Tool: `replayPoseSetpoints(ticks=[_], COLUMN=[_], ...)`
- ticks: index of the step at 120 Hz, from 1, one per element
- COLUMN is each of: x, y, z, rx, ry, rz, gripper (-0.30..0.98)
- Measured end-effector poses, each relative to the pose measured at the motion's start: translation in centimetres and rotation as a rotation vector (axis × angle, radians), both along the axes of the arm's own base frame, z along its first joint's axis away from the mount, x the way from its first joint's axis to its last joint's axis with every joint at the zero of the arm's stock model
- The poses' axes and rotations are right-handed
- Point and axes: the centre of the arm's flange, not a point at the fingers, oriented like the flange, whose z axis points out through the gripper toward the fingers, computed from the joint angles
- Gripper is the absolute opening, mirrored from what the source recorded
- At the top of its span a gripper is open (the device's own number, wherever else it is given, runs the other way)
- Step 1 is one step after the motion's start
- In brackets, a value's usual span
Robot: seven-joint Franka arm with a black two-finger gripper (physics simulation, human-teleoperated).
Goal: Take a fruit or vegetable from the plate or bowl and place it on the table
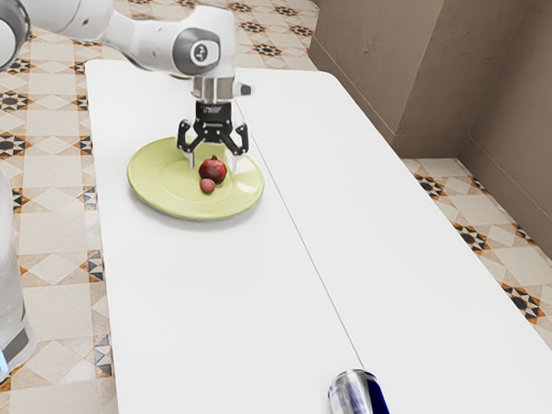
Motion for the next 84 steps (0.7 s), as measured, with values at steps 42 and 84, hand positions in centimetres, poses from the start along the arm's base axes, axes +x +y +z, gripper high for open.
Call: replayPoseSetpoints(ticks=[42, 84], x=[0.4, 0.9], y=[-0.1, -0.3], z=[-1.3, -1.4], rx=[-0.009, -0.001], ry=[0.018, 0.013], rz=[-0.003, -0.003], gripper=[0.63, 0.37])
